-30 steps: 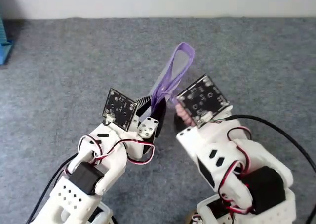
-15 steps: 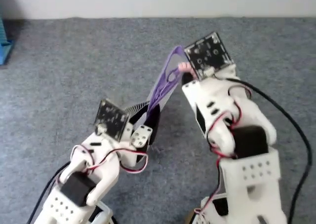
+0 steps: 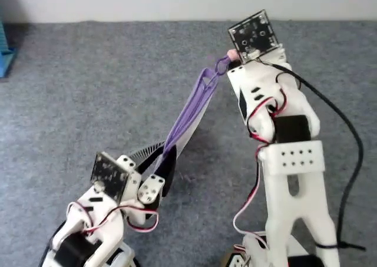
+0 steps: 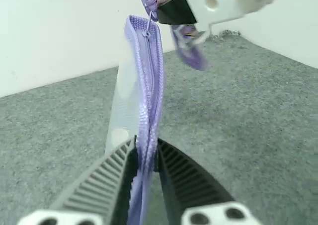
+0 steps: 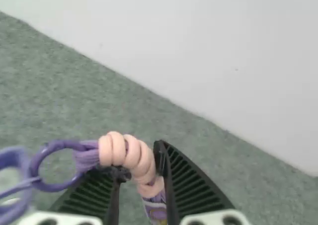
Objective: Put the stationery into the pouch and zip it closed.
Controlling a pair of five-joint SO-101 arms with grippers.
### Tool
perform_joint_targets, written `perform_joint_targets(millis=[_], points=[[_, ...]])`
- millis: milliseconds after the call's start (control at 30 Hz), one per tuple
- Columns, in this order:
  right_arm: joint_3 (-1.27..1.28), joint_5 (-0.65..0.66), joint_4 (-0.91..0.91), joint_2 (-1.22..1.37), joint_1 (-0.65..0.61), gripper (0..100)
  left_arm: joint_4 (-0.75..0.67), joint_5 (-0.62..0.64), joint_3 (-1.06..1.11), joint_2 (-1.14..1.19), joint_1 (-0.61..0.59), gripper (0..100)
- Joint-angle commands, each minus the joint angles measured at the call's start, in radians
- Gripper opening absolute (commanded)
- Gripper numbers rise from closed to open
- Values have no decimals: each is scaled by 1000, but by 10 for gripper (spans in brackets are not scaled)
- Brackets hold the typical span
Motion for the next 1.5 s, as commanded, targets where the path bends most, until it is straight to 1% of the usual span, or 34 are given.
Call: perform_joint_targets(millis=[0,100,400,500,600,700,800,933,1067,1300,1367,1467], points=[[-46,28,-97,62,124,6,91,-2,-4,-72,-5,11],[-48,49,-110,91,142,6,97,-3,-4,-91,-5,11],[-48,48,-101,87,142,6,91,-3,-7,-94,-5,13],[-46,48,-58,59,134,6,91,-3,-8,-95,-5,21],[-46,43,13,33,140,6,91,5,-12,-95,-8,102],[-43,41,74,-2,150,6,78,38,-33,-97,-80,203],[-41,41,171,-42,150,7,63,44,-38,-95,-178,256],[-41,40,355,-85,151,9,66,41,-35,-95,-296,261],[-41,-44,504,-134,151,9,64,41,-31,-95,-399,261],[-40,-117,723,-200,133,11,68,44,-36,-95,-493,261],[-40,-117,794,-211,133,44,69,44,-30,-95,-512,261],[-40,-118,917,-237,134,196,100,41,-1,-92,-542,261]])
